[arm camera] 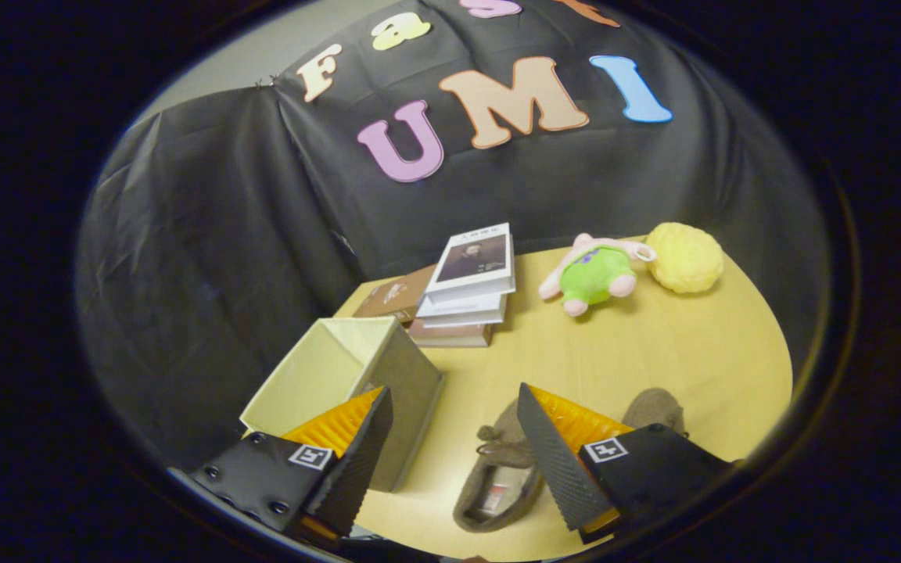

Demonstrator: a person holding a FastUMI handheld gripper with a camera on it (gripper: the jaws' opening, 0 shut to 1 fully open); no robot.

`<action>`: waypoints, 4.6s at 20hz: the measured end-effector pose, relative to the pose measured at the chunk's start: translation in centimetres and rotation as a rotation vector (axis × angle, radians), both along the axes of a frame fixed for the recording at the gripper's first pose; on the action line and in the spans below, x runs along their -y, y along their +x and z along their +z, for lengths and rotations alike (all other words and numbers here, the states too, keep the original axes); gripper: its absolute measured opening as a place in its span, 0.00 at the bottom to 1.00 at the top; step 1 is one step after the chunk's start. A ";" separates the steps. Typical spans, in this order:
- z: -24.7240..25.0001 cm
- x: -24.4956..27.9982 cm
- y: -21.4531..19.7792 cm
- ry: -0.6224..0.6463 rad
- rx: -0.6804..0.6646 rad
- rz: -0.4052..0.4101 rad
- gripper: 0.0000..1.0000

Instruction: Open the storage box then place both shoes into the box .Put the left shoe in first, then the right shoe, with the right side of both shoes facing outward in a uniform manner.

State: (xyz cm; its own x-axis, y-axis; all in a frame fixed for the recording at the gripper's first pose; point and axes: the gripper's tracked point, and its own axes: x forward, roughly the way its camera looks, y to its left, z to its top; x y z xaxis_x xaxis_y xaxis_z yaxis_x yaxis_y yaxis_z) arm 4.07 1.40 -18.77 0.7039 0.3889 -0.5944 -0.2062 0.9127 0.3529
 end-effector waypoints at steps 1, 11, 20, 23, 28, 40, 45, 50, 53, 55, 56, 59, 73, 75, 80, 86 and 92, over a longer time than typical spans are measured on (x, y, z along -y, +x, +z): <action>-0.9 0.6 -0.1 -0.016 -0.010 -0.001 1.00; -9.2 3.1 -2.9 -0.086 -0.199 0.021 1.00; -15.9 3.4 -5.0 -0.183 -0.331 0.085 0.93; -16.5 2.6 -5.3 -0.167 -0.365 0.096 0.72; -16.6 2.5 -5.2 -0.164 -0.393 0.060 0.35; -15.5 2.9 -5.9 -0.026 -0.508 -0.177 0.03; -12.3 2.2 -5.2 0.100 -0.532 -0.268 0.03; -8.0 0.5 -3.9 0.165 -0.497 -0.303 0.04; -5.3 -1.3 -3.2 0.175 -0.468 -0.293 0.03; -3.5 -2.7 -2.5 0.182 -0.446 -0.275 0.03; -2.5 -3.5 -1.9 0.183 -0.427 -0.263 0.03; 0.5 -5.9 -0.6 0.197 -0.374 -0.226 0.03; 0.2 -18.5 0.3 0.210 -0.418 -0.114 0.03; -0.9 -20.1 0.1 0.190 -0.436 -0.093 0.03; -4.4 -23.7 -0.6 0.134 -0.484 -0.055 0.03; -8.0 -26.4 -0.8 0.062 -0.523 -0.052 0.04; -11.0 -27.8 -1.1 -0.061 -0.537 0.002 0.09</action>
